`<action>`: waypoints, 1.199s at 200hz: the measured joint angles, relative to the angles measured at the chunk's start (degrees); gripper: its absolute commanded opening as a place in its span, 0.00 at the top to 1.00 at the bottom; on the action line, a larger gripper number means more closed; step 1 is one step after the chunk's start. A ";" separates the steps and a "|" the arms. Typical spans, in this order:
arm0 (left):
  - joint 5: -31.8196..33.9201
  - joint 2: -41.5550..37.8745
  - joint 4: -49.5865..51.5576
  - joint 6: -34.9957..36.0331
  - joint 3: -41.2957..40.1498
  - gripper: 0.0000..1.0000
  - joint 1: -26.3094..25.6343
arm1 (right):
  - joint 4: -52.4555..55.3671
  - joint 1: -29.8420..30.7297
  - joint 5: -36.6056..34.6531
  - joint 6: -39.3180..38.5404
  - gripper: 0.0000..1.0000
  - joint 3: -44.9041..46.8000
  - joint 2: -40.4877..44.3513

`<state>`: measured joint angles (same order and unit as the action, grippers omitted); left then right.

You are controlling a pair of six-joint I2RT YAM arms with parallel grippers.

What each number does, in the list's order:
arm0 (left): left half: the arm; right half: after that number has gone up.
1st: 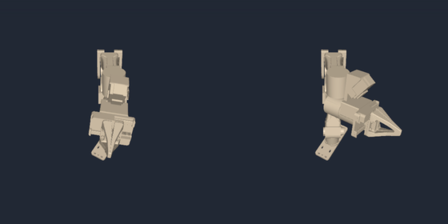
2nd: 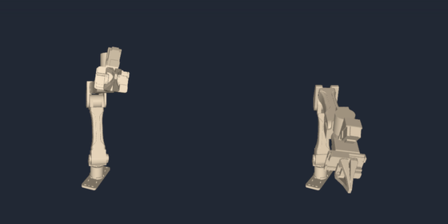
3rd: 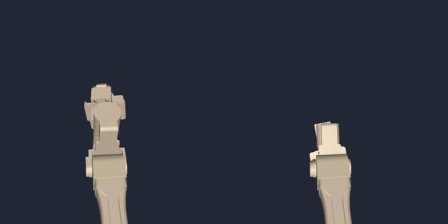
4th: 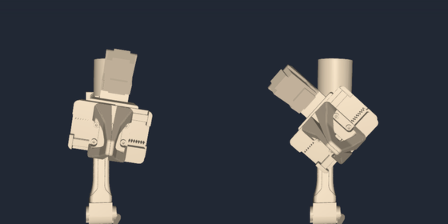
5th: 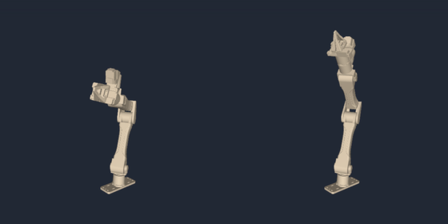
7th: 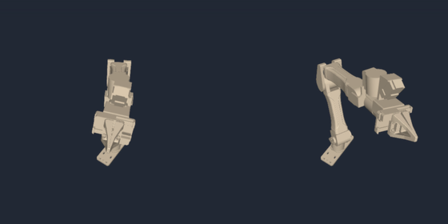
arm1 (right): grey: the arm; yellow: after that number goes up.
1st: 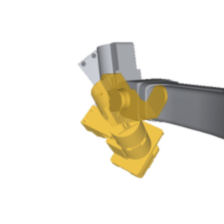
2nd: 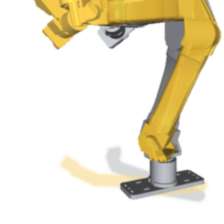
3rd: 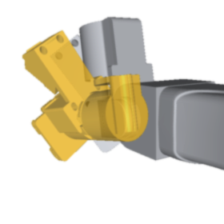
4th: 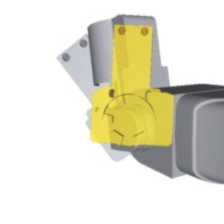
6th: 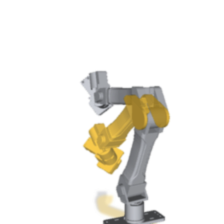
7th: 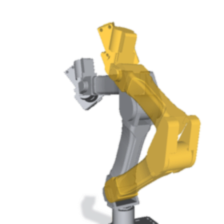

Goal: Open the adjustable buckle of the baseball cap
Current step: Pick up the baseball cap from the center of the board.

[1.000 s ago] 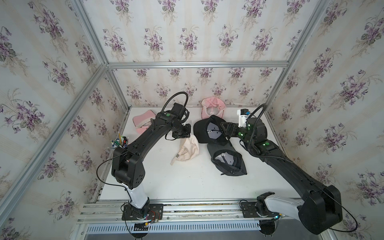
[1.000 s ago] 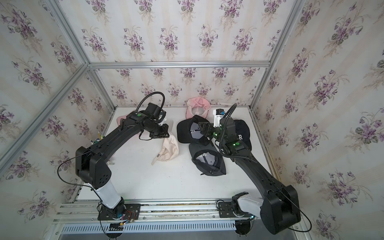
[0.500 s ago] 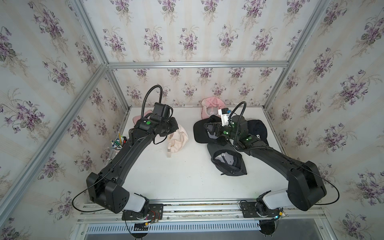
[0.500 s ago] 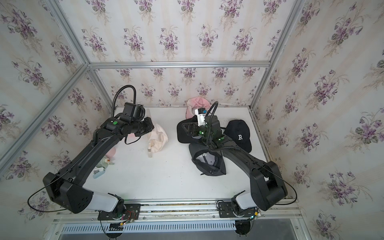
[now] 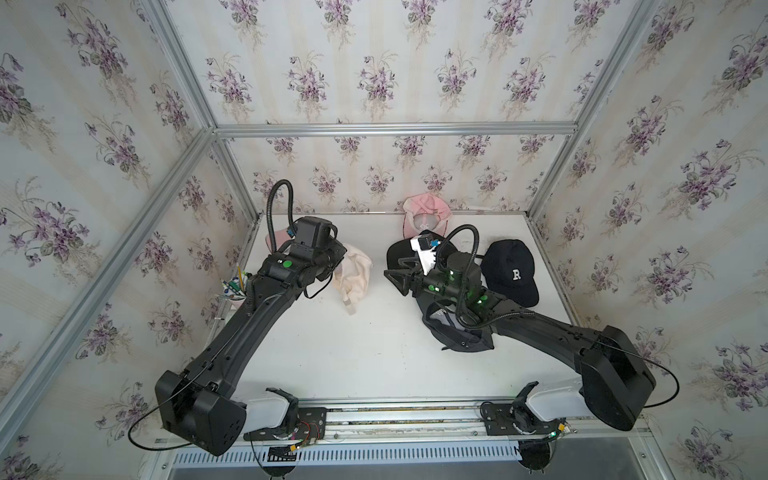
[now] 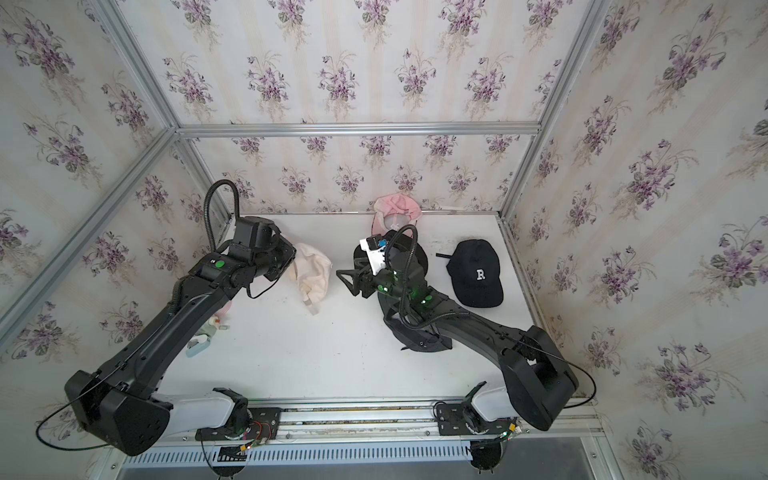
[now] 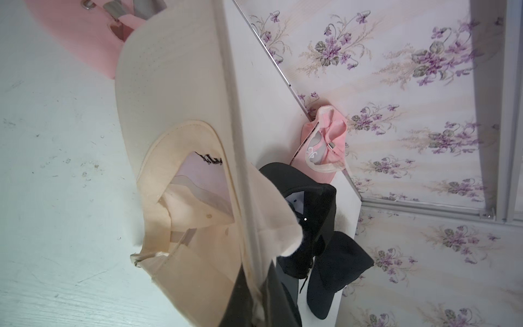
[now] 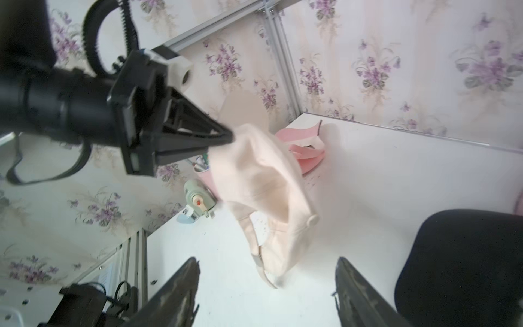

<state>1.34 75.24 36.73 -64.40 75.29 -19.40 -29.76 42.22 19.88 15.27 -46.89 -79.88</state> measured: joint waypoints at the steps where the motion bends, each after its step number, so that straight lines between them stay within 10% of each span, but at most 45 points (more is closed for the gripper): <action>1: 0.02 0.02 0.00 -0.20 0.04 1.00 0.00 | -0.28 0.17 -0.07 -0.22 0.25 0.26 0.07; 240: -1.11 -1.01 5.35 -19.04 2.56 1.00 0.00 | -25.57 17.73 -24.94 -19.08 0.27 -10.14 -26.25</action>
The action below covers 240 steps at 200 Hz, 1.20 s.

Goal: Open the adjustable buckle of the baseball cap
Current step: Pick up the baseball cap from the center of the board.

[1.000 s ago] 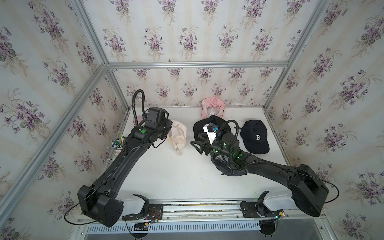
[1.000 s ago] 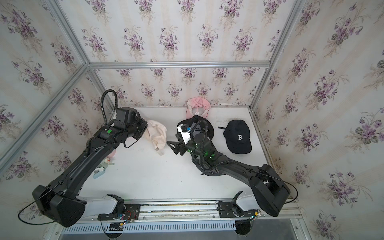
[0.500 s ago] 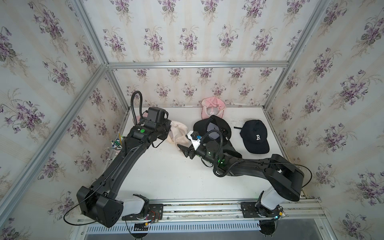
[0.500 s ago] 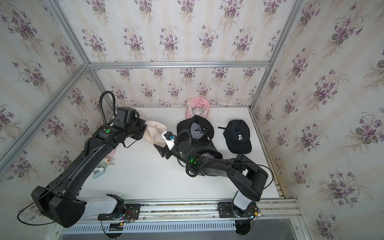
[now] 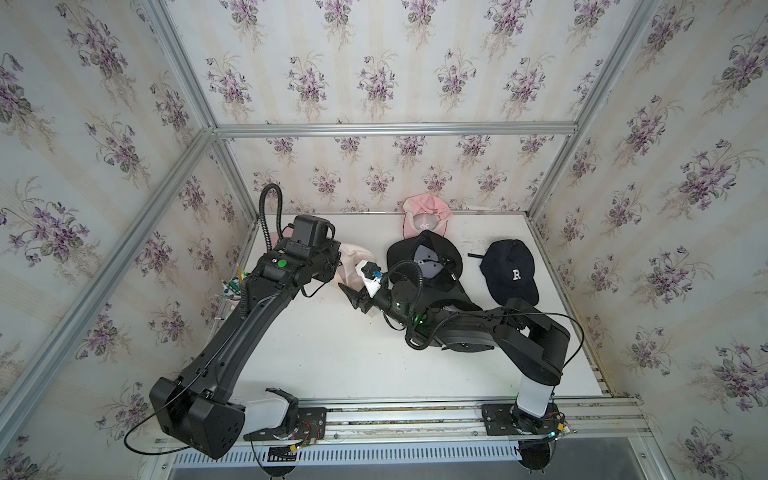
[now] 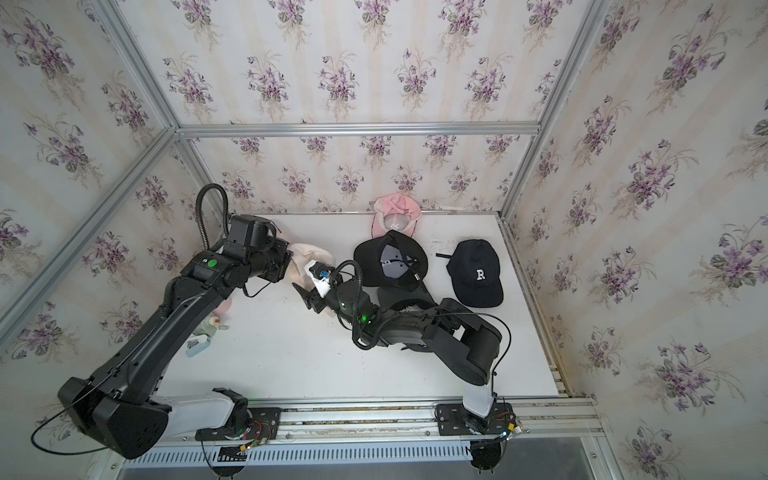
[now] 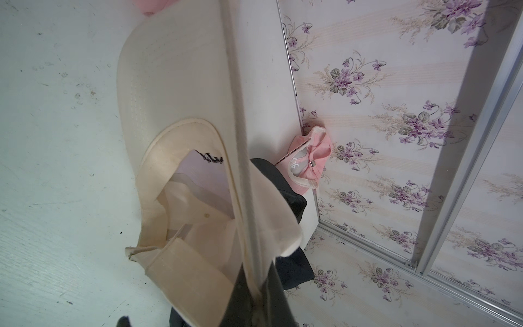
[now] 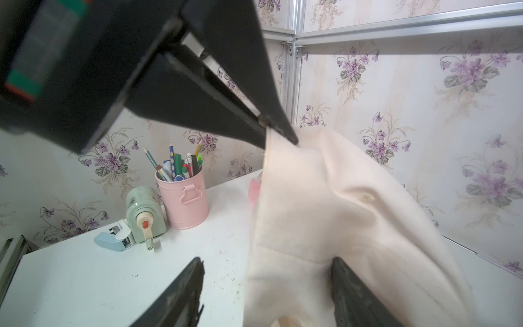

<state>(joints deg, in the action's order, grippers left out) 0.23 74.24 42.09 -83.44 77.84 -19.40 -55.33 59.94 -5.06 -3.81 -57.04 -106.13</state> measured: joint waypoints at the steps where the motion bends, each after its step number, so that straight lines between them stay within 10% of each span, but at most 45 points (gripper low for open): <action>1: 0.00 0.00 0.00 -0.02 0.00 1.00 0.00 | 0.00 0.04 -0.07 -0.02 0.27 -0.02 -0.04; 115: 0.07 -1.77 0.98 -1.66 -0.42 1.00 0.70 | 9.07 1.36 -26.88 -2.12 0.50 -2.40 -0.92; 183: -0.28 -2.19 1.31 -2.29 -2.54 1.00 1.16 | 10.21 1.31 -24.30 -2.60 0.97 1.75 4.61; 240: -1.44 -2.43 -3.10 1.62 -7.69 0.67 1.31 | 13.57 -0.66 -17.46 -3.87 1.00 1.75 10.99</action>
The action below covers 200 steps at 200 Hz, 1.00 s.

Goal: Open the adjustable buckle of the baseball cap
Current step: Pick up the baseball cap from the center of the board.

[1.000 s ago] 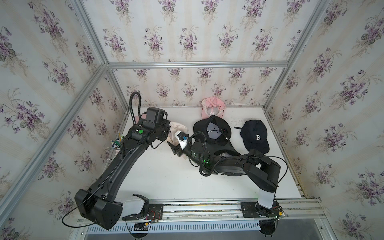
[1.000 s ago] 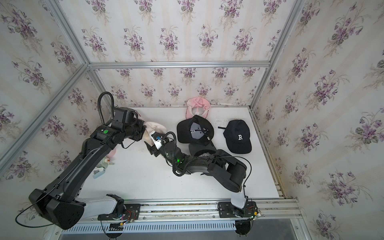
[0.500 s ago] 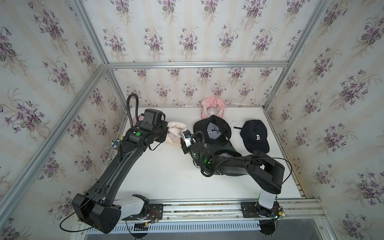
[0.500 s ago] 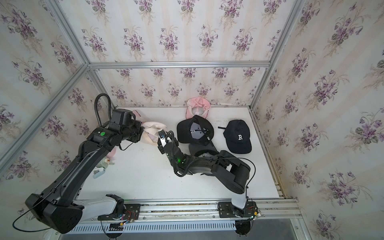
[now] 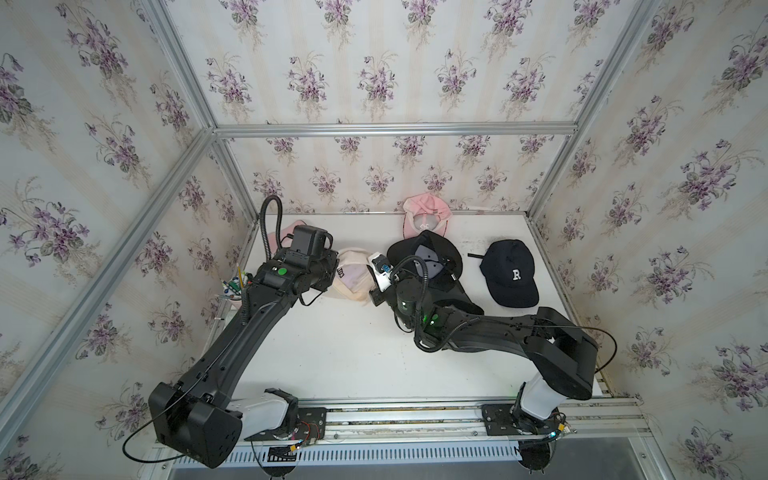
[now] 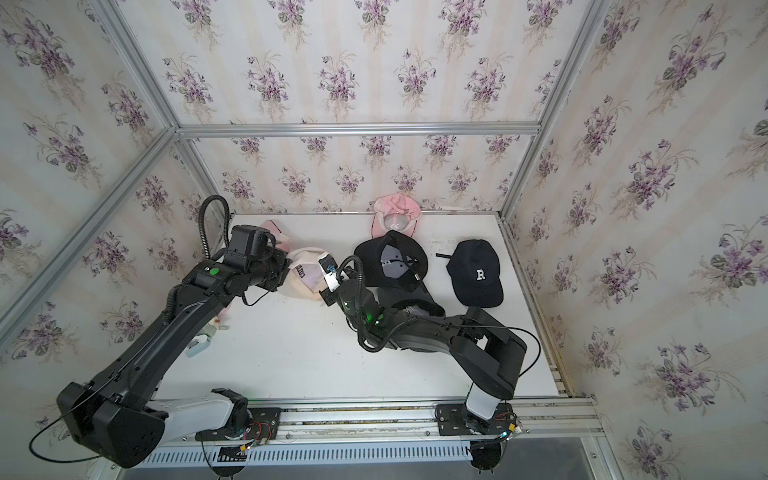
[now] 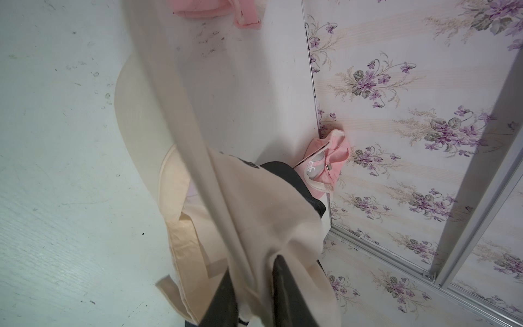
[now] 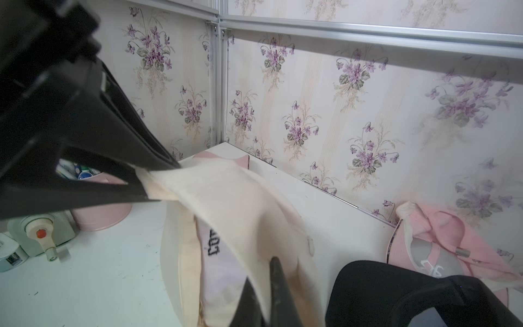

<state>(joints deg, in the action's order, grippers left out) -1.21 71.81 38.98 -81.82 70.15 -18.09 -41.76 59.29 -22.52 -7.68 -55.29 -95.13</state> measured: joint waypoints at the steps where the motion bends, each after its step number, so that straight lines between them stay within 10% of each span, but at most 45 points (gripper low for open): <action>1: -0.11 -0.02 -0.26 0.31 -0.17 0.66 0.02 | 0.13 -0.13 0.24 0.00 1.00 -0.07 0.17; 85: -9.16 -0.48 -12.35 26.05 -2.67 0.05 1.92 | 21.09 -8.44 18.25 0.24 1.00 -14.38 3.04; 200: -14.93 -9.09 -10.16 73.59 -3.89 0.04 0.79 | 44.06 -18.80 42.82 1.51 1.00 -28.20 0.04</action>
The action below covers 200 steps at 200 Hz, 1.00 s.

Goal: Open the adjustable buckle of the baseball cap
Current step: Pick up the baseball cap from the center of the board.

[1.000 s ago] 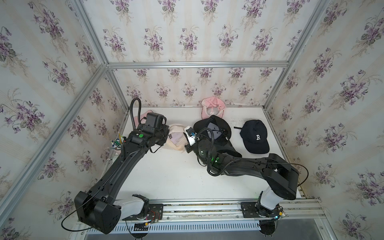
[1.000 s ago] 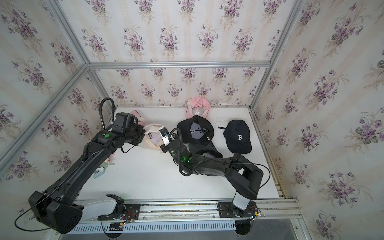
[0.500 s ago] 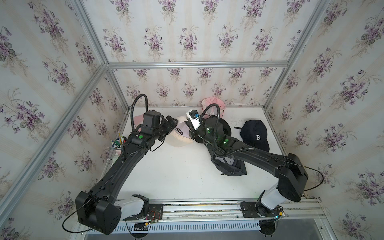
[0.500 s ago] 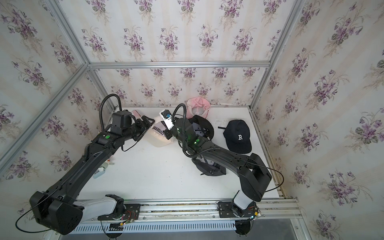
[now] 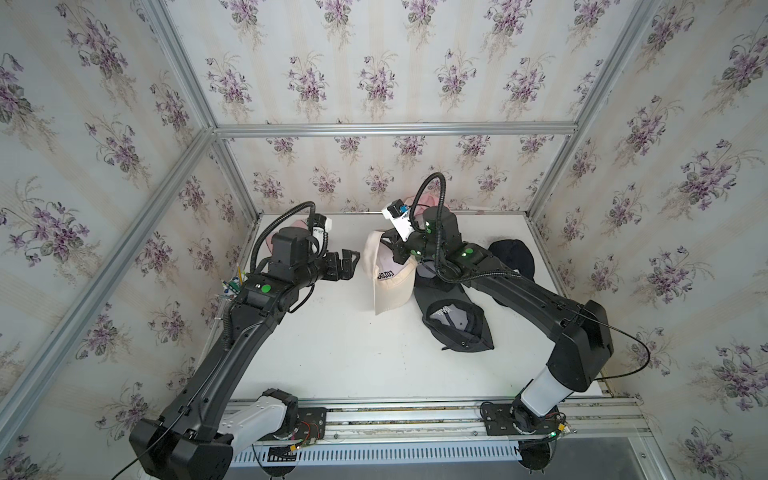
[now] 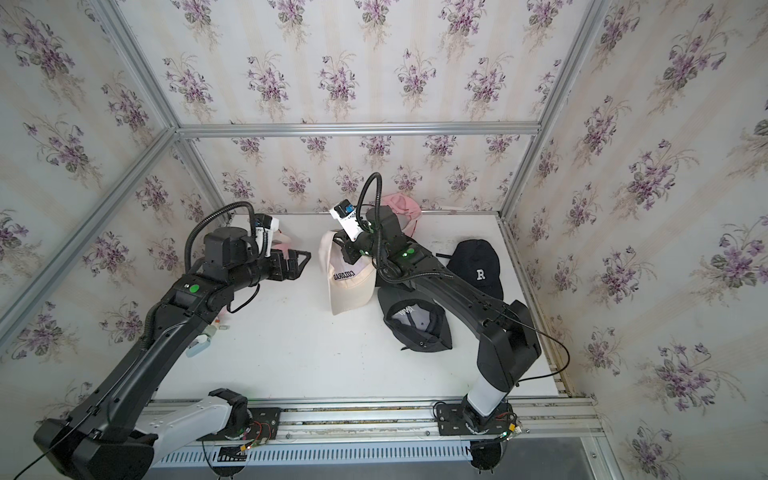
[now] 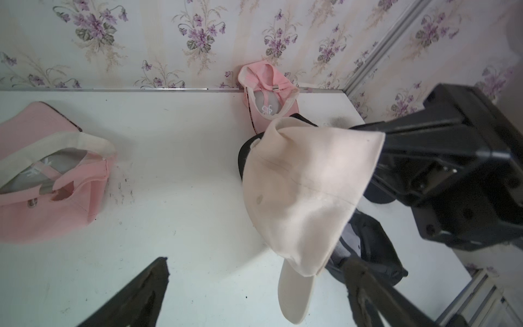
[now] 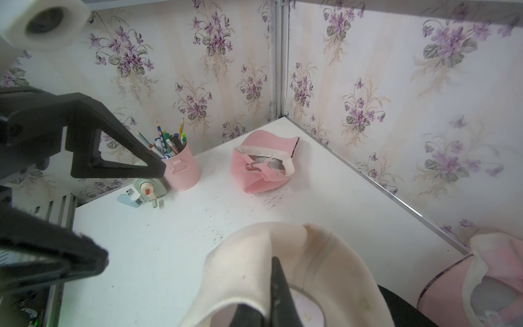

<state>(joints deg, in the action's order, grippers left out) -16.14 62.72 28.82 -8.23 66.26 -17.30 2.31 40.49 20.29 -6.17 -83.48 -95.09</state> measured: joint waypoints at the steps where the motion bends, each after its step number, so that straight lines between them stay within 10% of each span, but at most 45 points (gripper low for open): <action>1: -0.11 -0.15 -0.22 0.42 -0.20 0.04 -0.15 | 0.26 0.00 0.15 -0.04 1.00 -0.13 -0.04; 120: 7.48 1.49 -14.38 17.49 -5.57 0.07 -8.48 | 5.64 -0.07 8.50 -1.09 1.00 -2.16 -0.52; 200: 9.38 4.70 -15.26 20.41 -4.39 0.44 -8.50 | 6.88 -0.07 10.88 -1.42 1.00 -1.77 0.39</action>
<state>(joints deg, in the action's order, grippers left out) -6.76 67.42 13.56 12.19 61.87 -25.80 9.19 40.42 31.18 -7.60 -85.25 -94.70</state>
